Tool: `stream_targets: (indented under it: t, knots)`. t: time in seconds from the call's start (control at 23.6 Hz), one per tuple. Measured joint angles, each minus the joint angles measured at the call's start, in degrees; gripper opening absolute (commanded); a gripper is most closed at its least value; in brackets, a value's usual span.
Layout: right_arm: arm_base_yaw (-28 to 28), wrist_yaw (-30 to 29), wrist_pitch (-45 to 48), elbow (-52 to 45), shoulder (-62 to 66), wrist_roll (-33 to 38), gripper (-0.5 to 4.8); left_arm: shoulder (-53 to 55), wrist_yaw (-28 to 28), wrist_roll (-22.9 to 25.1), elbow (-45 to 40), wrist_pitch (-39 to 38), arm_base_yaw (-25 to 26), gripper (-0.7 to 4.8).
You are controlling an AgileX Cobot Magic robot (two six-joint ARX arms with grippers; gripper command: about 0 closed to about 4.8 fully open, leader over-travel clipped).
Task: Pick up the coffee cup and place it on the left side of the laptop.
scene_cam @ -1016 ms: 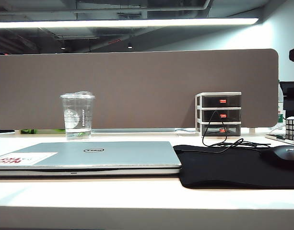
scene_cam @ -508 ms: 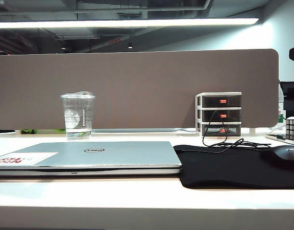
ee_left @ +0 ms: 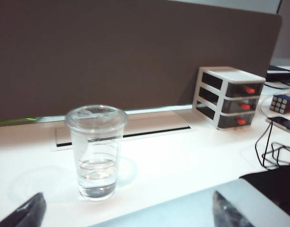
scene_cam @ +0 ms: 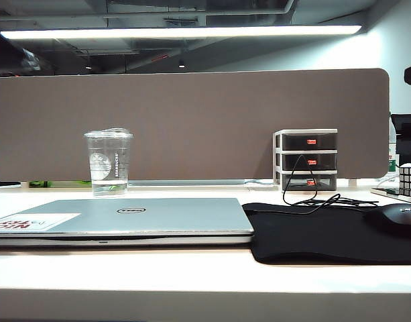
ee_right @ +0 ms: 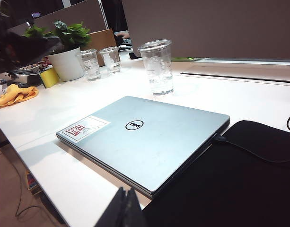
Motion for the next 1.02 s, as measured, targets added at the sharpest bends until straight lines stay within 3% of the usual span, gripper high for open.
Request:
stream_targets:
  t: [0.21,0.47,0.85,1.02]
  knots:
    - [0.0,0.0,0.0,0.0,0.0,0.0,0.00,11.5,2.6,3.4,6.2,2.3,0.0,4.79]
    - [0.0,0.0,0.0,0.0,0.0,0.0,0.00,21.9,2.7,4.0,14.5,2.5,0.1,4.79]
    - [0.0,0.0,0.0,0.0,0.0,0.0,-0.01,25.9,-1.7,4.3,17.6,3.5,-0.2,4.79]
    - [0.0,0.0,-0.1,0.0,0.0,0.0,-0.01,28.1,-0.2,9.5,19.1,3.8,-0.1,4.79]
